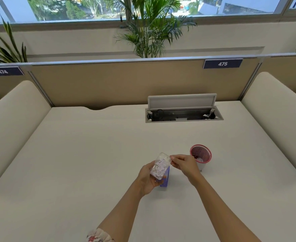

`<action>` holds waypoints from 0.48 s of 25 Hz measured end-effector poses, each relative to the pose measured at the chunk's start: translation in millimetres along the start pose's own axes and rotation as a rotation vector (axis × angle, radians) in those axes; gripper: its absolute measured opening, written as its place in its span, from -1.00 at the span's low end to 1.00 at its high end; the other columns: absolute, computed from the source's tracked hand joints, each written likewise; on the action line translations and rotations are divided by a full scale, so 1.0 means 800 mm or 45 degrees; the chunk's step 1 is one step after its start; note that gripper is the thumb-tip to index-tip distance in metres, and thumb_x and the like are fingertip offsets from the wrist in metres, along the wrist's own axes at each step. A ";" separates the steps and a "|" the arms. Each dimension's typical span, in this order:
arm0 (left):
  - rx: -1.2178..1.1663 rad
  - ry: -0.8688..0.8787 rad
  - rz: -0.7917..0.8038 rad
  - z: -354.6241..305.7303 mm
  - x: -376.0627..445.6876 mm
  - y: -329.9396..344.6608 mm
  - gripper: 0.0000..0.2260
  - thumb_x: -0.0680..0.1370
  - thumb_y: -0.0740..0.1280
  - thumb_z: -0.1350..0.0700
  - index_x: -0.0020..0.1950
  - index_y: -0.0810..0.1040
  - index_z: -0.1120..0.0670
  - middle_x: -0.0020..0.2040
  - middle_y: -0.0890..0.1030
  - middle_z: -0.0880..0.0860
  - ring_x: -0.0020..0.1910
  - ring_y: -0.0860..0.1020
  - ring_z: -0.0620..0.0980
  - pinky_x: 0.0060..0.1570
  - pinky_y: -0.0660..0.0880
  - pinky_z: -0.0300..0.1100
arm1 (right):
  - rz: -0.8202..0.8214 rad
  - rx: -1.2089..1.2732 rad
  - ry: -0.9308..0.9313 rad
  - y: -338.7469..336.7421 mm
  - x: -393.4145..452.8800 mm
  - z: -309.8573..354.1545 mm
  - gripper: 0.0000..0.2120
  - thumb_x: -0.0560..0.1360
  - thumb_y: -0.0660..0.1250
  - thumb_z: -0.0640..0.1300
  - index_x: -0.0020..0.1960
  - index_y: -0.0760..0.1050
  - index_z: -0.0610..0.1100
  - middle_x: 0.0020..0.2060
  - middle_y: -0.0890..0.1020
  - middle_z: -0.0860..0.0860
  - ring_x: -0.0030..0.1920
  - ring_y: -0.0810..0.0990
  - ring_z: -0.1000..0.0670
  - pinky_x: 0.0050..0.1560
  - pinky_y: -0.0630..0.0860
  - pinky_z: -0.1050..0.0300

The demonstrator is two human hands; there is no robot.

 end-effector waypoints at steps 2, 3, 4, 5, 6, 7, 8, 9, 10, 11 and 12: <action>0.019 -0.017 0.033 0.004 0.001 0.013 -0.64 0.67 0.10 0.01 0.21 0.58 0.19 -0.02 0.69 0.19 -0.31 0.66 0.13 -0.26 0.58 -0.10 | -0.041 0.023 -0.020 -0.016 -0.001 0.004 -0.79 0.55 0.36 -0.33 0.13 0.63 -0.42 -0.15 0.70 -0.16 -0.20 0.64 -0.01 -0.14 0.66 0.31; 0.038 -0.024 0.045 0.005 0.001 0.020 -0.62 0.68 0.09 -0.03 0.19 0.58 0.18 0.00 0.70 0.19 -0.27 0.69 0.15 -0.24 0.60 -0.08 | -0.071 0.048 -0.028 -0.027 -0.001 0.007 -0.79 0.55 0.36 -0.33 0.13 0.62 -0.42 -0.16 0.70 -0.15 -0.20 0.65 0.00 -0.15 0.66 0.33; 0.063 -0.027 0.050 0.006 0.002 0.026 -0.62 0.68 0.08 -0.05 0.17 0.58 0.16 0.04 0.70 0.19 -0.23 0.71 0.17 -0.22 0.61 -0.06 | -0.108 0.070 -0.040 -0.041 -0.002 0.010 -0.79 0.55 0.36 -0.32 0.14 0.62 -0.41 -0.16 0.70 -0.13 -0.19 0.66 0.00 -0.13 0.66 0.33; 0.096 -0.021 0.049 0.006 0.001 0.030 -0.63 0.68 0.09 -0.07 0.14 0.58 0.14 0.10 0.68 0.18 -0.19 0.71 0.19 -0.21 0.62 -0.04 | -0.158 0.081 -0.053 -0.056 -0.001 0.014 -0.79 0.55 0.37 -0.30 0.13 0.63 -0.39 -0.17 0.71 -0.10 -0.18 0.68 0.00 -0.08 0.66 0.30; 0.148 -0.008 0.046 0.005 0.001 0.035 -0.64 0.68 0.09 -0.09 0.13 0.57 0.12 0.13 0.67 0.16 -0.15 0.72 0.19 -0.18 0.61 -0.03 | -0.230 0.071 -0.066 -0.077 -0.001 0.018 -0.80 0.54 0.39 -0.27 0.11 0.66 -0.35 -0.18 0.72 -0.09 -0.16 0.70 -0.03 0.00 0.67 0.21; 0.226 0.013 0.045 0.005 0.002 0.039 -0.63 0.68 0.09 -0.11 0.14 0.58 0.09 0.14 0.68 0.13 -0.11 0.72 0.19 -0.12 0.60 -0.01 | -0.319 0.032 -0.081 -0.099 -0.001 0.022 -0.82 0.53 0.42 -0.23 0.08 0.69 -0.28 -0.17 0.73 -0.09 -0.12 0.72 -0.08 0.09 0.66 0.09; 0.328 0.041 0.045 0.004 0.004 0.044 -0.63 0.69 0.08 -0.11 0.18 0.58 0.07 0.16 0.68 0.11 -0.06 0.71 0.17 -0.03 0.59 0.01 | -0.406 -0.020 -0.099 -0.123 -0.001 0.026 -0.83 0.51 0.43 -0.18 0.05 0.71 -0.23 -0.15 0.75 -0.10 -0.06 0.73 -0.12 0.15 0.64 0.00; 0.437 0.075 0.045 0.003 0.005 0.050 -0.62 0.69 0.07 -0.11 0.24 0.57 0.06 0.18 0.68 0.08 -0.01 0.70 0.14 0.05 0.57 0.01 | -0.476 -0.054 -0.117 -0.144 -0.001 0.029 -0.83 0.50 0.44 -0.15 0.05 0.72 -0.19 -0.11 0.76 -0.11 0.00 0.73 -0.13 0.18 0.62 -0.05; 0.532 0.112 0.047 0.001 0.006 0.056 -0.62 0.69 0.07 -0.09 0.30 0.55 0.05 0.21 0.66 0.07 0.05 0.68 0.12 0.10 0.54 -0.01 | -0.530 -0.055 -0.133 -0.163 -0.002 0.032 -0.81 0.50 0.44 -0.15 0.06 0.72 -0.19 -0.07 0.76 -0.11 0.03 0.72 -0.13 0.18 0.62 -0.07; 0.610 0.150 0.047 0.000 0.007 0.064 -0.63 0.69 0.08 -0.07 0.35 0.53 0.06 0.24 0.64 0.06 0.10 0.66 0.10 0.10 0.51 -0.04 | -0.575 -0.033 -0.151 -0.180 -0.003 0.034 -0.80 0.50 0.44 -0.16 0.08 0.71 -0.20 -0.05 0.75 -0.11 0.04 0.72 -0.13 0.19 0.62 -0.08; 0.688 0.196 0.046 -0.003 0.008 0.073 -0.64 0.69 0.10 -0.04 0.38 0.51 0.06 0.28 0.62 0.06 0.17 0.63 0.08 0.11 0.48 -0.07 | -0.617 -0.005 -0.168 -0.196 -0.005 0.037 -0.80 0.50 0.44 -0.18 0.09 0.70 -0.22 -0.06 0.75 -0.12 0.02 0.73 -0.12 0.19 0.62 -0.07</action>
Point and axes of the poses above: each hand's wrist, its own x-axis towards the middle knuckle, its own y-axis out of the palm, z = x × y, the point moved 10 cm from there along x, towards the middle knuckle
